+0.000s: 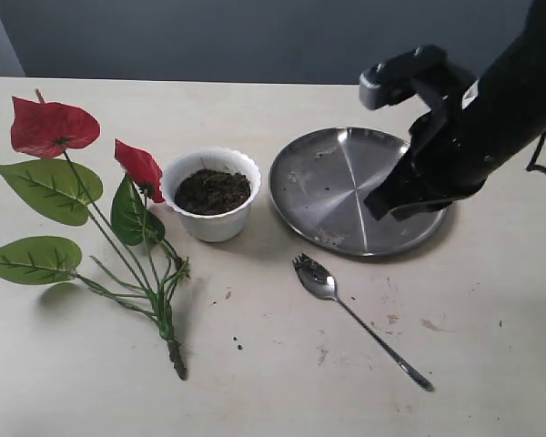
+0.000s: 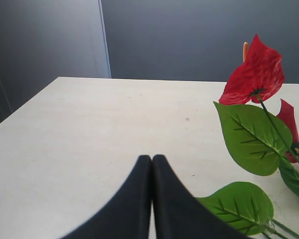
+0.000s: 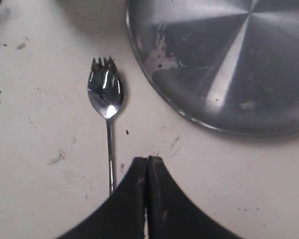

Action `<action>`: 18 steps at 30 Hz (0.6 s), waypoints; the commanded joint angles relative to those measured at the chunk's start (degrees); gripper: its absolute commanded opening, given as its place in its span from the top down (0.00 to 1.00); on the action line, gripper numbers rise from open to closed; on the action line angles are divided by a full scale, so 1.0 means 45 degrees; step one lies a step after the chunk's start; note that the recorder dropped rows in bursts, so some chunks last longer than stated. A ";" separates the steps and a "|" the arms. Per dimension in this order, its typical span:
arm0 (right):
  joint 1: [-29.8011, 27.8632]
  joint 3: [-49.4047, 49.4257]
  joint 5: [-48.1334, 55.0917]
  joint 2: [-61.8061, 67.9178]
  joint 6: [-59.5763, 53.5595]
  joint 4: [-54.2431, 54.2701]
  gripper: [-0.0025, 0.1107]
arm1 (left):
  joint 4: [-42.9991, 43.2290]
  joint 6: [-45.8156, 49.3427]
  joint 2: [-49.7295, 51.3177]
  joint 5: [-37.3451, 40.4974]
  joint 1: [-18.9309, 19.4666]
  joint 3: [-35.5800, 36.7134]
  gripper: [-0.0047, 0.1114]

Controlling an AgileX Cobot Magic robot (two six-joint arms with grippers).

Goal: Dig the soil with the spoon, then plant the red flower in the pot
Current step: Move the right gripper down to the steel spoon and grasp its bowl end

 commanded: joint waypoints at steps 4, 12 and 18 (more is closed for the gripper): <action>0.0097 -0.0107 0.0169 0.1606 -0.1728 0.1743 0.71 | 0.0004 -0.0031 -0.0029 0.0016 0.0012 0.0047 0.96; 0.0104 -0.0107 0.0063 0.3122 -0.1839 0.2017 0.69 | 0.0004 -0.0031 -0.0029 0.0016 0.0012 0.0047 0.96; 0.1277 -0.0107 0.0056 0.3899 -0.2009 0.1520 0.69 | 0.0004 -0.0031 -0.0029 0.0016 0.0012 0.0047 0.96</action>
